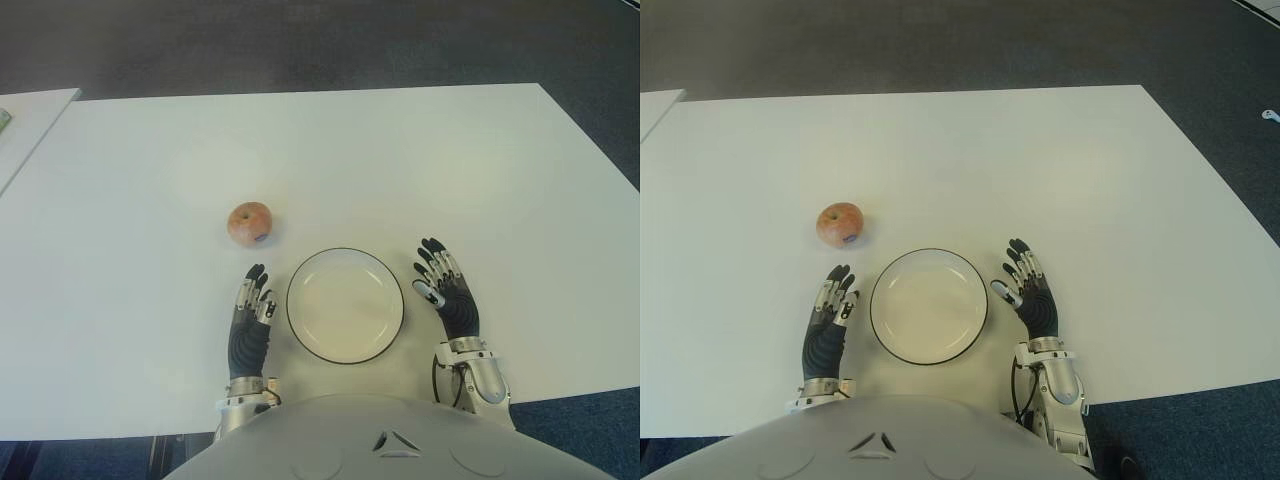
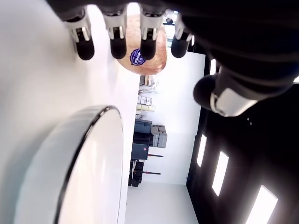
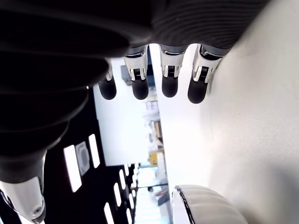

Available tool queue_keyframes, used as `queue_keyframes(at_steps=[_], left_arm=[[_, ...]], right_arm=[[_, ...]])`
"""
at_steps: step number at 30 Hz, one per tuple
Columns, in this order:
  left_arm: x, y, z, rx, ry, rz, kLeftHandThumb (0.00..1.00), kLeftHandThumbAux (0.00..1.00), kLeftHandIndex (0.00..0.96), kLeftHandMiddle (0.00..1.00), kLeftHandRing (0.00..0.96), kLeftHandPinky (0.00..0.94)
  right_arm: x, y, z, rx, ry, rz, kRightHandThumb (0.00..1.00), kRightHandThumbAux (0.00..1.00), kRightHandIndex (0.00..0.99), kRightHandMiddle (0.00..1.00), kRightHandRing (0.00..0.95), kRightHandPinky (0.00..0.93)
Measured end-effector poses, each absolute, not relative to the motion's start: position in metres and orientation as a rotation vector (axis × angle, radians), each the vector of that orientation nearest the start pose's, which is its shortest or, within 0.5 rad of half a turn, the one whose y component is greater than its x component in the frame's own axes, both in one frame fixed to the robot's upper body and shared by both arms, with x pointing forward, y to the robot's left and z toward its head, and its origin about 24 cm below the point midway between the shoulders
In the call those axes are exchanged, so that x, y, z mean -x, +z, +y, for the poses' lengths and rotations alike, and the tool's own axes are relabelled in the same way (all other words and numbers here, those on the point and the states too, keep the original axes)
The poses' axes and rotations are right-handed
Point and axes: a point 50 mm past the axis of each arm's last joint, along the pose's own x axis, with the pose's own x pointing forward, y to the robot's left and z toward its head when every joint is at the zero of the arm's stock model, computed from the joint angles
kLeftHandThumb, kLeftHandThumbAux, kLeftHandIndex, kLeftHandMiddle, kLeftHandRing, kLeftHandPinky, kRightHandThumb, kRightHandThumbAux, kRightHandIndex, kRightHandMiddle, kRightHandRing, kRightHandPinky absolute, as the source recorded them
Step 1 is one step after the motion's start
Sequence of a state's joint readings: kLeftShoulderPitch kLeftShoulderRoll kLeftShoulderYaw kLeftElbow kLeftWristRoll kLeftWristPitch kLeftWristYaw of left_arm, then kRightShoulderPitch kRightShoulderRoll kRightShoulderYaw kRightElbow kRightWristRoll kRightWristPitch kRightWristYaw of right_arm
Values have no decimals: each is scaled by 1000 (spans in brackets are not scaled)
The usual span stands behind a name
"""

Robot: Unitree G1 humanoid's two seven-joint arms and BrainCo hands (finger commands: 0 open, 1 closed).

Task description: Put the apples into the plate.

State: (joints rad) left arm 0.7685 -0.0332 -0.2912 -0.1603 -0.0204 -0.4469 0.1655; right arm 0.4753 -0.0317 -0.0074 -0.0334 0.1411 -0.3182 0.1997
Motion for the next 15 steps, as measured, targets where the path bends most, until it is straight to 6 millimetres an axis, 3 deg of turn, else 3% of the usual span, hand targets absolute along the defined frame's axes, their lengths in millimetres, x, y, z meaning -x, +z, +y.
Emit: queue_keyframes(at_steps=[8,15], left_arm=[[-91,-3,122,167,168,126,93,485,0,0,0,0],[-95,-5,119,167,139,97,36,489,0,0,0,0]], right_arm=[[-144,-9,-175,-85,24,89,102,655,0,0,0,0],[-144,-9,-175,-85,25,88,77,671,0,0,0,0]])
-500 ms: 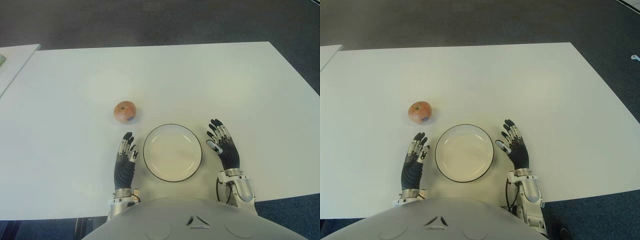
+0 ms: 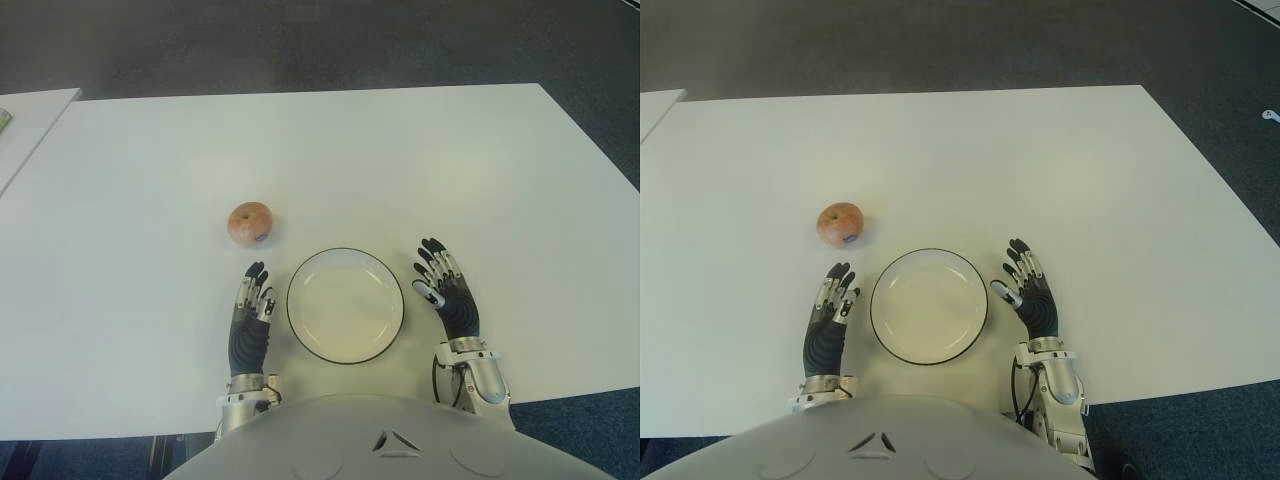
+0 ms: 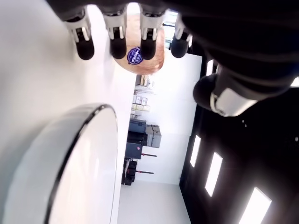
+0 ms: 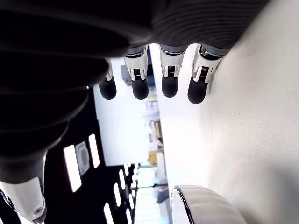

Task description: Put the apples into the plate.

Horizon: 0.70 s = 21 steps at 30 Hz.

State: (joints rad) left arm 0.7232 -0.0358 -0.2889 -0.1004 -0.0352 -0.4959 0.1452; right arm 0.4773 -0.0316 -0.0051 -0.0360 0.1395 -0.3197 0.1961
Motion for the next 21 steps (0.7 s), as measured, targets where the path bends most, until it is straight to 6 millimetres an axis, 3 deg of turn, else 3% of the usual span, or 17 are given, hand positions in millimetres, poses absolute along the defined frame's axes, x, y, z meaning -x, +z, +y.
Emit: queue_keyframes(at_steps=[7,15,21], left_arm=[[-94,-8,120,121,95,67,2,470,0,0,0,0],[-97,-14,138,7,119,58,14,490,0,0,0,0],[-104,-6,148,-199,189,-47,9,480,0,20,3,0]], right_arm=[[-142,-9,-174,-74,29,92,49,681,0,0,0,0],[-141,-9,-174,-68,29,95,43,705,0,0,0,0],[-141,-8,-174,-66,29,88,68,697,0,0,0,0]])
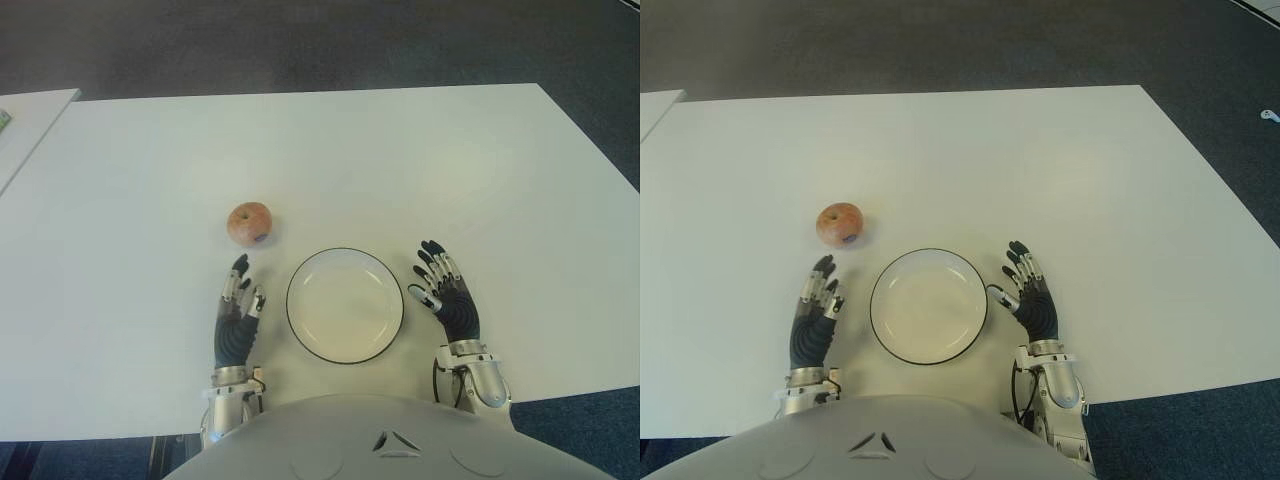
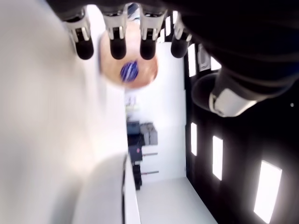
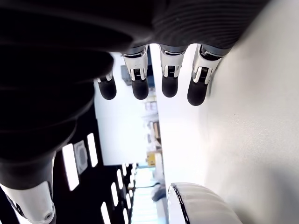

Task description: Put the apples into the plate.

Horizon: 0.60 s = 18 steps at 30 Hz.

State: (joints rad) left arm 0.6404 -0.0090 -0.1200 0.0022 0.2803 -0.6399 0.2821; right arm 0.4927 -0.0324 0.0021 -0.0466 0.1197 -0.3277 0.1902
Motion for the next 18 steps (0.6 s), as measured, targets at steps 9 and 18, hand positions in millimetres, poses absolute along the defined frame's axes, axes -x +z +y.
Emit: queue_keyframes(at_steps=[9,18], left_arm=[[-124,25,151,-560,135,-206,0,409,0,16,6,1],[-161,55,180,-1101,98,-326,112,441,0,0,0,0]], right_arm=[[-144,-6,-173,-66,31,72,90,655,0,0,0,0],[-146,-11,-170,-79,30,83,103,632,0,0,0,0]])
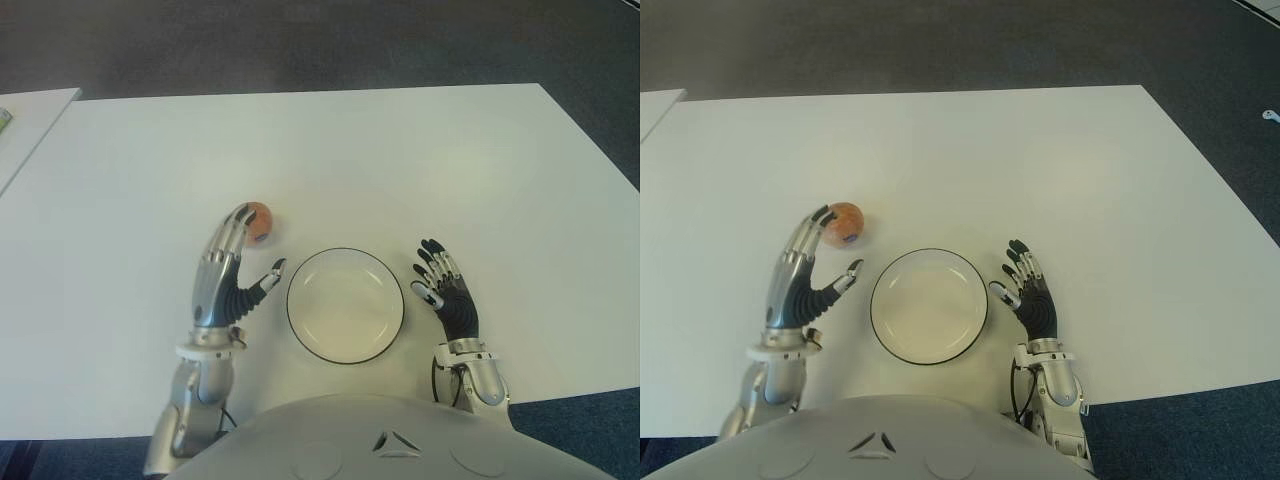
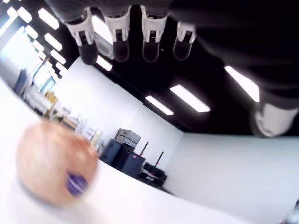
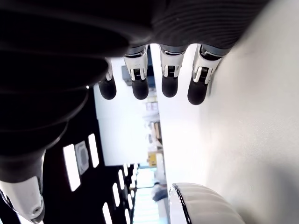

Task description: Put the apples into the plate.

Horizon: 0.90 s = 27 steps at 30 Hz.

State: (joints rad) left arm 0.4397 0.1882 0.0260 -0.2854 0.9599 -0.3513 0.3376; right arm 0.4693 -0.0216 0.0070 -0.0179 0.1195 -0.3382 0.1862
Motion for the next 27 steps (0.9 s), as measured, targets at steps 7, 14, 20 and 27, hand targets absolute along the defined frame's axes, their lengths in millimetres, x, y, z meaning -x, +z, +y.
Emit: queue_keyframes(at_steps=[7,14,20,27], left_arm=[[-193,96,196,-1407,69,-361,211,441,18,0,0,0],[-216,110,194,-1566,-4,-319,243,431,10,0,0,0],[-240,110,192,-1674,-86,-271,231,428,1,0,0,0],[-261,101,190,-1722,-160,-239,228,434,0,0,0,0]], right_arm=[[-149,-12,-167,-85,27,83,96,633,0,0,0,0],[-152,-14,-167,-74,31,80,95,647,0,0,0,0],[-154,-15,-167,-66,37,79,97,644,0,0,0,0],[-153,-15,-168,-65,32,70,115,609,0,0,0,0]])
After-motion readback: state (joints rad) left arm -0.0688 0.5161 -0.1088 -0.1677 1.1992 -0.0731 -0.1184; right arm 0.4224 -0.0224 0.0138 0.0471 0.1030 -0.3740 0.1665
